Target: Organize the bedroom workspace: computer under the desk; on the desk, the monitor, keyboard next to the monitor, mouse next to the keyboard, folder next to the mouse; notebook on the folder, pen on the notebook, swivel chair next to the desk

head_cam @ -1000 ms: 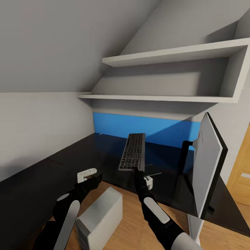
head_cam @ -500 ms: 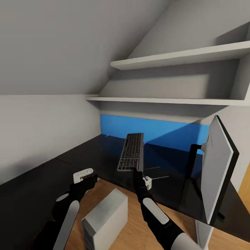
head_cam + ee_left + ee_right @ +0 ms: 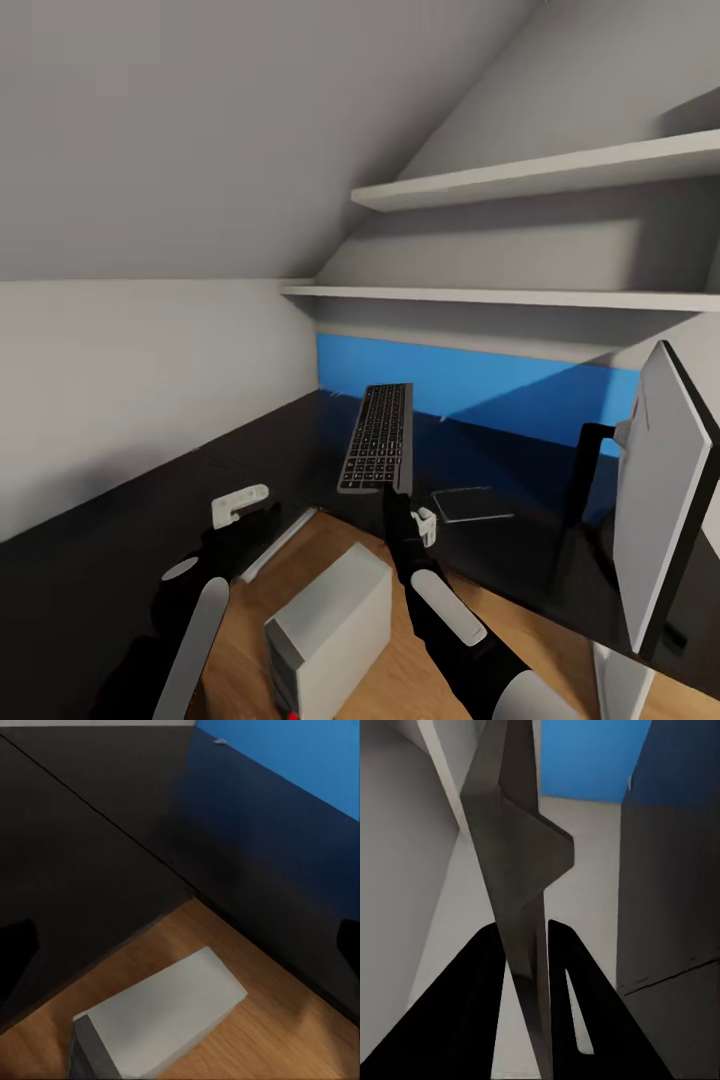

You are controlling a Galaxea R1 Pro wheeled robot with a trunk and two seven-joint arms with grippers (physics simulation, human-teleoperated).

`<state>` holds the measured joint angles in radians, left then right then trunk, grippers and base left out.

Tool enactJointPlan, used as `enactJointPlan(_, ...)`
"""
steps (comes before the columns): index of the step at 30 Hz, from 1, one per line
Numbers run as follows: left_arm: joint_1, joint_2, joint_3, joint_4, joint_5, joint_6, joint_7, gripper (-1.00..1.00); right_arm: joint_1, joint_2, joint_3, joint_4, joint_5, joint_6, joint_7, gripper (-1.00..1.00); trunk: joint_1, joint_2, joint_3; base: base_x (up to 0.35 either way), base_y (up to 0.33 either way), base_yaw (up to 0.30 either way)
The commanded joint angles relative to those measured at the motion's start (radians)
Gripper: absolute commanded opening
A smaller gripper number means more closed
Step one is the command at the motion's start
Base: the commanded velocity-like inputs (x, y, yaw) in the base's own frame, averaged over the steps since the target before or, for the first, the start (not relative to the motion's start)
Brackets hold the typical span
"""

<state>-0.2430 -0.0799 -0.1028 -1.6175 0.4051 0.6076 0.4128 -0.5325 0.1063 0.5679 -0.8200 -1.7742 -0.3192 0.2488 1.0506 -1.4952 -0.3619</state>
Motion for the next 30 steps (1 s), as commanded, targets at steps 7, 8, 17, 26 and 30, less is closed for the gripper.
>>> enactJointPlan(7,-0.001,0.0,-0.001,-0.001,0.011,0.003,0.009,1.0,-0.001,0.0,0.004,0.0,-0.012,-0.006,0.009,-1.0,0.0,-0.001,0.008,-0.084,0.058,0.178)
enactJointPlan(8,-0.001,0.0,-0.001,-0.001,0.011,0.003,0.009,1.0,-0.001,0.001,0.005,0.0,-0.012,-0.006,0.009,-1.0,0.0,-0.001,0.009,-0.017,0.011,0.179)
enactJointPlan(17,-0.001,0.0,-0.001,-0.001,0.011,0.003,0.01,1.0,-0.001,0.002,0.018,0.002,-0.013,-0.006,0.009,-1.0,0.0,-0.001,0.021,-0.003,0.002,0.179)
enactJointPlan(26,-0.001,-0.001,-0.001,-0.001,0.011,0.003,0.012,1.0,-0.001,0.005,0.058,0.004,-0.014,-0.004,0.006,-1.0,0.0,-0.001,0.033,0.0,0.0,0.179)
enactJointPlan(30,-0.001,-0.002,-0.002,-0.001,0.011,0.004,0.012,1.0,-0.001,0.007,0.09,0.004,-0.013,-0.002,-0.019,-1.0,0.0,-0.001,0.038,0.0,0.0,0.188)
